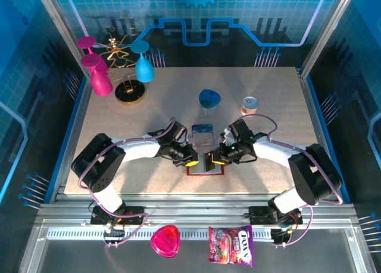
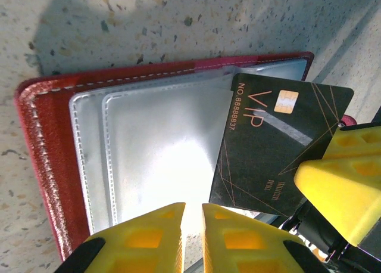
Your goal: Take the credit cards out of the card holder
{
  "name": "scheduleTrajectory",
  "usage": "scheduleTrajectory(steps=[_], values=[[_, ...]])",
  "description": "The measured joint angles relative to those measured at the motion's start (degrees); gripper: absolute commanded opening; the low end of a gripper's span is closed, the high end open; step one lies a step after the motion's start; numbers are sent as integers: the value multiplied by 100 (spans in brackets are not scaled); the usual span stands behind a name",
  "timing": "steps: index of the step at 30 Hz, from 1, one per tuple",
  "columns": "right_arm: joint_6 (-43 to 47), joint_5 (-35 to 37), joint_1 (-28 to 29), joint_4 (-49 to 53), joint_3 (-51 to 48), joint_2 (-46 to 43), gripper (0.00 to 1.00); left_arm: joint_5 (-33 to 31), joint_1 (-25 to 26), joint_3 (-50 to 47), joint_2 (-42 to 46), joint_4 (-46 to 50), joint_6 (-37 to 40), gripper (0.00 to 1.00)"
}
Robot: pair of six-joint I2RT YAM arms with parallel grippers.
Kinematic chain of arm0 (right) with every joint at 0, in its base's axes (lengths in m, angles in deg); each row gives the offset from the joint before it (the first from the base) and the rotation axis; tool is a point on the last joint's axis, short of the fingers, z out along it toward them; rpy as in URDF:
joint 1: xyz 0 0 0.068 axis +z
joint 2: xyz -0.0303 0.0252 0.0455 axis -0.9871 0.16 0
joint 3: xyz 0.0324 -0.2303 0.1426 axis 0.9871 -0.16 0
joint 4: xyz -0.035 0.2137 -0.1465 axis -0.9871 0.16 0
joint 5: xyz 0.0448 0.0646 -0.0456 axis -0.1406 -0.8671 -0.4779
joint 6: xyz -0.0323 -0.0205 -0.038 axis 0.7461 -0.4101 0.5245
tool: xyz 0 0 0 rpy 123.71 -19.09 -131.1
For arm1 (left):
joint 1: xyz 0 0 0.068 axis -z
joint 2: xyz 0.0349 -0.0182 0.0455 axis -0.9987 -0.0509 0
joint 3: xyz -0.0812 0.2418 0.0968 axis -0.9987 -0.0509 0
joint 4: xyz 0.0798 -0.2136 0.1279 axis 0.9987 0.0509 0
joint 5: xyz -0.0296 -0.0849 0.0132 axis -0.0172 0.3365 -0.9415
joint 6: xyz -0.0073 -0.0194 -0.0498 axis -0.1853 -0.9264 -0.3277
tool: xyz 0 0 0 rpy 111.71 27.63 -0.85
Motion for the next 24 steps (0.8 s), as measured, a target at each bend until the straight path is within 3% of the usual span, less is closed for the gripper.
scheduleTrajectory(steps=[24], values=[[356, 337, 37, 588, 212, -232, 0, -297, -98, -293, 640, 92, 0, 25]])
